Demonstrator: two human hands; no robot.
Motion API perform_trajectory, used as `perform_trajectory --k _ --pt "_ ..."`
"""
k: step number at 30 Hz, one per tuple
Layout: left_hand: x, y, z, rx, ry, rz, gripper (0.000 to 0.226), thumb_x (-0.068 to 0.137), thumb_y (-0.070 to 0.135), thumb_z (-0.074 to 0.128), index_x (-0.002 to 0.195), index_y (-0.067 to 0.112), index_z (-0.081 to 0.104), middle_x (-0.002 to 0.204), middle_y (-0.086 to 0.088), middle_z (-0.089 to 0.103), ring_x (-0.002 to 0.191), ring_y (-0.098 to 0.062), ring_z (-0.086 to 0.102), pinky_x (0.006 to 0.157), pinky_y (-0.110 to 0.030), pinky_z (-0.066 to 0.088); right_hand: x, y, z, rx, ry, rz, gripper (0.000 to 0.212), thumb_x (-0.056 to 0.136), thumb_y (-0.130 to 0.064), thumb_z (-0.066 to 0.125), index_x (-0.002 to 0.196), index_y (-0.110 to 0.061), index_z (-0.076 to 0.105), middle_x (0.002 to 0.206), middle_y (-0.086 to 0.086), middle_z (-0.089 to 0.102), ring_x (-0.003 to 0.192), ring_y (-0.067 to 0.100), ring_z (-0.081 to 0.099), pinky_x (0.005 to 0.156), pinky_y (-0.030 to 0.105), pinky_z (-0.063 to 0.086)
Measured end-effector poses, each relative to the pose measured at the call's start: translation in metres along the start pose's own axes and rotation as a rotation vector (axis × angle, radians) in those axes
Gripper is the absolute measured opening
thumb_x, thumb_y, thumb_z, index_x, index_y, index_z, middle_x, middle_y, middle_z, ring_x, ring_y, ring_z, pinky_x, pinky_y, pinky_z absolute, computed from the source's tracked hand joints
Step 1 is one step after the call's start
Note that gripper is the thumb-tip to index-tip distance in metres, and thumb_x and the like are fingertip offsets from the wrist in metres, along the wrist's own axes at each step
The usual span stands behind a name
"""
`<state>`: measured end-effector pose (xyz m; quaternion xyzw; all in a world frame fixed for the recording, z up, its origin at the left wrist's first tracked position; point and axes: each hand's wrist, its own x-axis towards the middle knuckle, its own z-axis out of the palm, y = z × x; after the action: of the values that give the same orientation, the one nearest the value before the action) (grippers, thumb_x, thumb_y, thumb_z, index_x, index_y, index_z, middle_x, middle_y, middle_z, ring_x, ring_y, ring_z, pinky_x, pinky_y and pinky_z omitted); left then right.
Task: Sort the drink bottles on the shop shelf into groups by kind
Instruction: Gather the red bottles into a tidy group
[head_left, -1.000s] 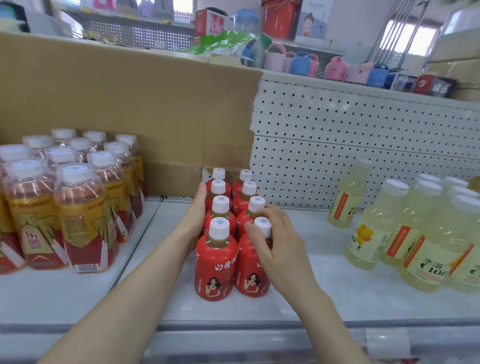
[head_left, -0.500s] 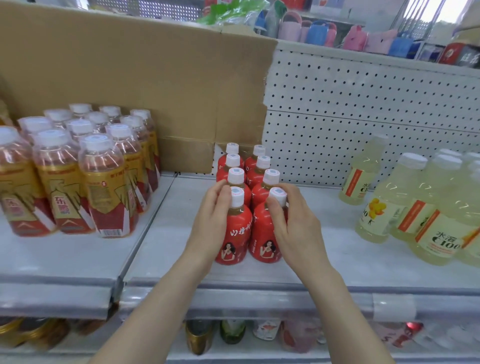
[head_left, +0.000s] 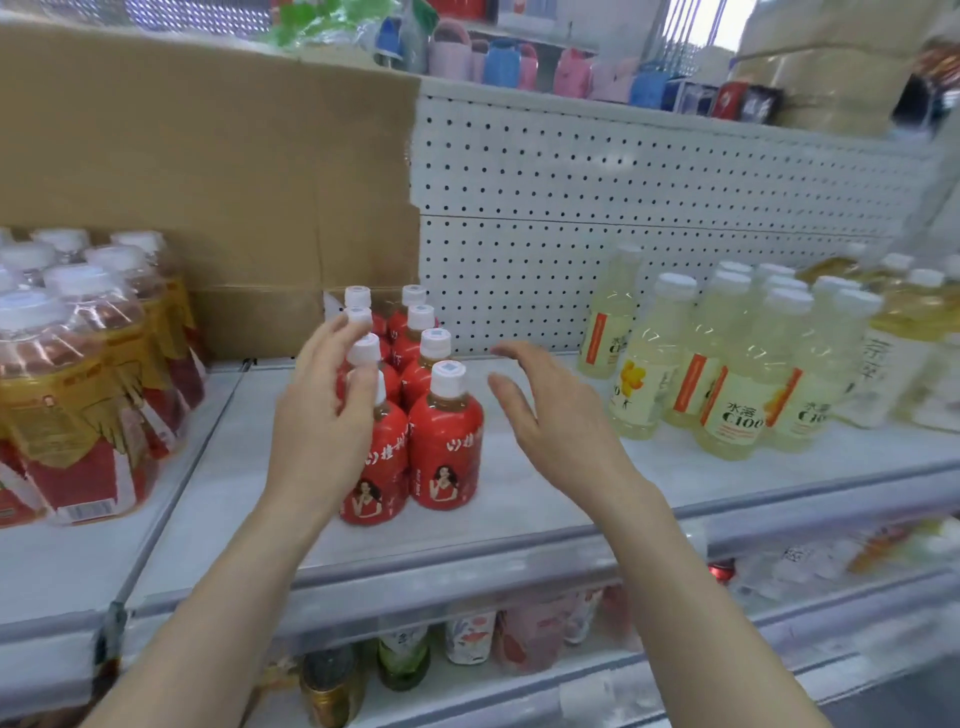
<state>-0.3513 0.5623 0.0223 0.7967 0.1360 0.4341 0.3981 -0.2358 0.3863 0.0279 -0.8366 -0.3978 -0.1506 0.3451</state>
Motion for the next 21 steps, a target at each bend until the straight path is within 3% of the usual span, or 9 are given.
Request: perform_trajectory --k 2,4,6,8,12,16,18,21 --pt "0.009 0.02 0.001 0.089 0.021 0.119 0.032 0.099 0.018 0.054 0.129 0.027 0.062 0.142 0.012 0.05 0.126 0.013 0.041 0.094 0.003 0.025 0.002 0.022 -0.034 -0.084 0.135 0.002 0.037 0.103 -0.031 0.052 0.139 -0.021 0.052 0.137 -0.001 0.059 0.122 0.018 0.055 0.09 0.023 0.036" --pt "0.017 0.044 0.012 0.163 0.027 0.23 0.03 0.096 0.015 0.058 0.124 0.025 0.065 0.136 0.009 0.056 0.129 -0.006 0.047 0.105 -0.014 0.03 0.007 0.046 -0.076 -0.15 0.325 0.008 0.035 0.102 -0.026 0.055 0.135 -0.019 0.055 0.133 0.001 0.061 0.12 0.02 0.055 0.088 0.021 0.033" --pt "0.024 0.067 0.035 0.188 -0.023 0.283 0.03 0.095 0.015 0.06 0.123 0.024 0.066 0.134 0.007 0.058 0.127 -0.012 0.051 0.105 -0.024 0.034 0.01 0.073 -0.118 -0.208 0.497 0.017 0.032 0.1 -0.022 0.057 0.132 -0.016 0.057 0.13 0.004 0.062 0.12 0.025 0.056 0.091 0.026 0.036" --pt "0.028 0.086 0.07 0.189 -0.113 0.297 0.034 0.094 0.019 0.062 0.128 0.025 0.063 0.136 0.006 0.056 0.127 -0.012 0.049 0.106 -0.024 0.033 0.016 0.101 -0.154 -0.255 0.573 0.05 0.033 0.1 -0.022 0.056 0.132 -0.016 0.056 0.13 0.008 0.061 0.12 0.029 0.055 0.094 0.035 0.039" --pt "0.037 0.116 0.161 0.2 -0.3 0.205 0.052 0.093 0.032 0.062 0.142 0.03 0.046 0.144 0.006 0.047 0.128 -0.013 0.047 0.108 -0.04 0.04 0.029 0.156 -0.191 -0.382 0.366 0.173 0.037 0.102 -0.035 0.052 0.136 -0.019 0.053 0.136 0.009 0.057 0.125 0.03 0.05 0.095 0.039 0.04" --pt "0.05 0.128 0.242 0.123 -0.376 0.048 0.07 0.092 0.042 0.062 0.152 0.032 0.027 0.15 0.005 0.042 0.128 -0.016 0.049 0.106 -0.046 0.044 0.025 0.189 -0.197 -0.341 0.116 0.156 0.037 0.102 -0.044 0.049 0.135 -0.027 0.054 0.134 0.001 0.057 0.109 0.028 0.061 0.087 0.04 0.046" --pt "0.056 0.126 0.267 0.102 -0.368 -0.024 0.072 0.092 0.044 0.062 0.151 0.034 0.023 0.142 0.004 0.051 0.123 -0.02 0.054 0.1 -0.046 0.047 0.023 0.202 -0.198 -0.254 0.081 0.127 0.037 0.1 -0.045 0.052 0.136 -0.033 0.05 0.124 0.0 0.06 0.101 0.024 0.064 0.086 0.041 0.05" --pt "0.055 0.123 0.28 0.095 -0.294 -0.092 0.057 0.093 0.042 0.06 0.141 0.037 0.03 0.114 0.002 0.064 0.103 -0.023 0.063 0.075 -0.035 0.051 0.025 0.215 -0.2 -0.162 0.089 0.099 0.031 0.099 -0.044 0.055 0.129 -0.036 0.051 0.105 -0.005 0.063 0.084 0.014 0.064 0.079 0.038 0.05"
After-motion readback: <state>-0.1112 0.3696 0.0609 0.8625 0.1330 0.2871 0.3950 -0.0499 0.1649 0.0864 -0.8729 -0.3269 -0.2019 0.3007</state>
